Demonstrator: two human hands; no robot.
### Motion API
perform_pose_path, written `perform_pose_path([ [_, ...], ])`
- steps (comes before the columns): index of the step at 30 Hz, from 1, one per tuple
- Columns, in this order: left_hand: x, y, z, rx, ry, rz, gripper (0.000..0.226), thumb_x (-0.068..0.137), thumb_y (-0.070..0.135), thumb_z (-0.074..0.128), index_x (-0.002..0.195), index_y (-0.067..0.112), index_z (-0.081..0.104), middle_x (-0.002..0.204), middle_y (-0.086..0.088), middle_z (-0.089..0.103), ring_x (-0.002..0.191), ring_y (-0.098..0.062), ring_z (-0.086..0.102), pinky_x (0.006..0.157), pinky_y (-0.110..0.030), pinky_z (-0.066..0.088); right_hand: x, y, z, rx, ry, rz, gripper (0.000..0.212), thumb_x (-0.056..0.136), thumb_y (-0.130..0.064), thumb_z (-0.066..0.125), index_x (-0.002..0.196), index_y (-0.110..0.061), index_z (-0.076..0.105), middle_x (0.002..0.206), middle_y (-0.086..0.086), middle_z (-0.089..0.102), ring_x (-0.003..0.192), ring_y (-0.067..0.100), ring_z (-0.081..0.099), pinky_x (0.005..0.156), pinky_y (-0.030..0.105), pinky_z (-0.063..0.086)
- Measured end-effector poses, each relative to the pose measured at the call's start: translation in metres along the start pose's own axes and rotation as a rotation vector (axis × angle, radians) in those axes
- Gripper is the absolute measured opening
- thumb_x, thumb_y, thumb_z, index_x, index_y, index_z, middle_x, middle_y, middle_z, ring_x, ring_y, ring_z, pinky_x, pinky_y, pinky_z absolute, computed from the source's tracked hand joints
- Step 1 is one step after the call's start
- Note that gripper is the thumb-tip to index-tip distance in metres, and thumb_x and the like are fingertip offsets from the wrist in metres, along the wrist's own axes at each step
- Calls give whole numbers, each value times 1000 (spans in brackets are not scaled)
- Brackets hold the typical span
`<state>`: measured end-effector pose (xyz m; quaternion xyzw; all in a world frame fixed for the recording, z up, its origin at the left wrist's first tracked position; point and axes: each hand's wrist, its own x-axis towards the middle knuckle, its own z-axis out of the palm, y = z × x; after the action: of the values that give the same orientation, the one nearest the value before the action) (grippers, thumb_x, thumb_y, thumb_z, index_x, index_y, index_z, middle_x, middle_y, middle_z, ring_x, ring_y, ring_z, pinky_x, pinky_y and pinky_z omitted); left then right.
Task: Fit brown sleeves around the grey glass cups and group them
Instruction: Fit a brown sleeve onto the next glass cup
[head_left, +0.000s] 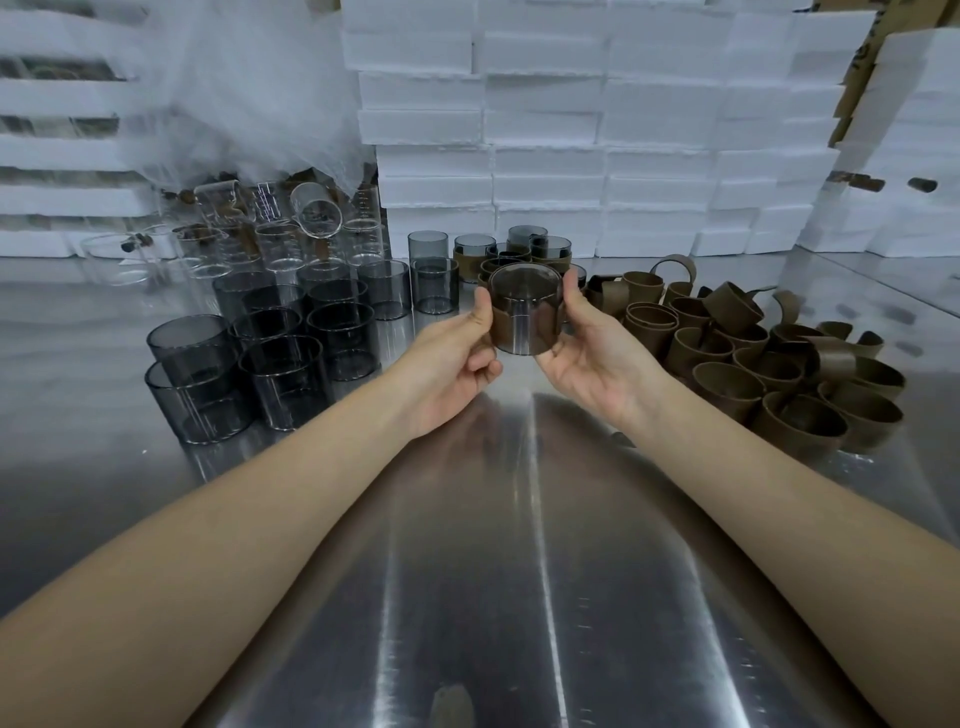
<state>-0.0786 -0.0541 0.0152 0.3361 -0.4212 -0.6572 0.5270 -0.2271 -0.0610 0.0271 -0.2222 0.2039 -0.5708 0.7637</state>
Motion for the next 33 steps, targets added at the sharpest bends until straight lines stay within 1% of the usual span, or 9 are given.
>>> perform_pose_path([
  [4,0,-4,0,123,-45,71,36,92,49,50,98,17,65,70,7,62,54,-5,47,70,-22,51,-2,3,-2,-121,-85,-40,31,82,-28,62,95,-2,74,105,15,72,104,21,68,90,32,56],
  [6,-2,-6,0,193,-66,124,41,81,51,57,104,19,66,81,8,67,65,-5,55,80,-26,52,-3,3,-1,-210,-127,-82,37,83,-25,59,112,-3,68,109,12,69,103,20,65,94,31,54],
  [9,-3,-9,-1,312,-19,269,56,75,37,71,126,19,60,107,11,70,92,-2,64,87,-23,51,-2,2,-6,-312,-124,-114,33,93,-17,53,125,-10,57,116,9,66,109,21,60,106,38,43],
  [12,-4,-10,-6,363,75,334,75,74,13,81,142,22,48,128,5,63,111,-9,60,95,-25,51,-3,1,-10,-329,-121,-67,35,99,-12,46,133,-12,53,128,14,62,123,27,56,104,45,45],
  [17,-4,-12,-6,463,151,432,81,68,-15,78,134,25,50,128,5,56,112,-4,54,76,-12,50,-4,1,-8,-574,-177,-224,41,89,18,32,119,-4,50,118,19,60,108,31,58,94,39,50],
  [21,-4,-10,-4,633,212,561,79,68,-14,77,135,15,46,130,2,51,109,-3,51,83,-8,46,-5,8,-10,-888,-231,-398,53,78,34,40,112,-7,41,134,11,52,113,19,58,88,23,50],
  [23,-3,-10,-6,723,251,638,74,70,-12,77,132,14,44,131,-2,51,113,-8,51,90,-9,43,-4,12,-11,-921,-247,-428,54,76,33,50,103,-12,41,144,7,44,121,14,56,94,23,49],
  [28,-4,-8,-9,801,236,763,67,72,-12,74,115,18,32,128,-10,52,114,-15,54,97,-34,49,-3,12,-13,-1094,-219,-559,52,73,19,68,97,-20,44,147,5,44,124,11,55,102,28,47],
  [33,-3,-10,-7,847,202,753,60,70,-8,76,97,25,34,125,-6,55,111,-22,55,92,-33,51,-3,10,-17,-1214,-197,-592,58,74,13,71,97,-26,35,129,4,53,95,4,63,85,22,53],
])
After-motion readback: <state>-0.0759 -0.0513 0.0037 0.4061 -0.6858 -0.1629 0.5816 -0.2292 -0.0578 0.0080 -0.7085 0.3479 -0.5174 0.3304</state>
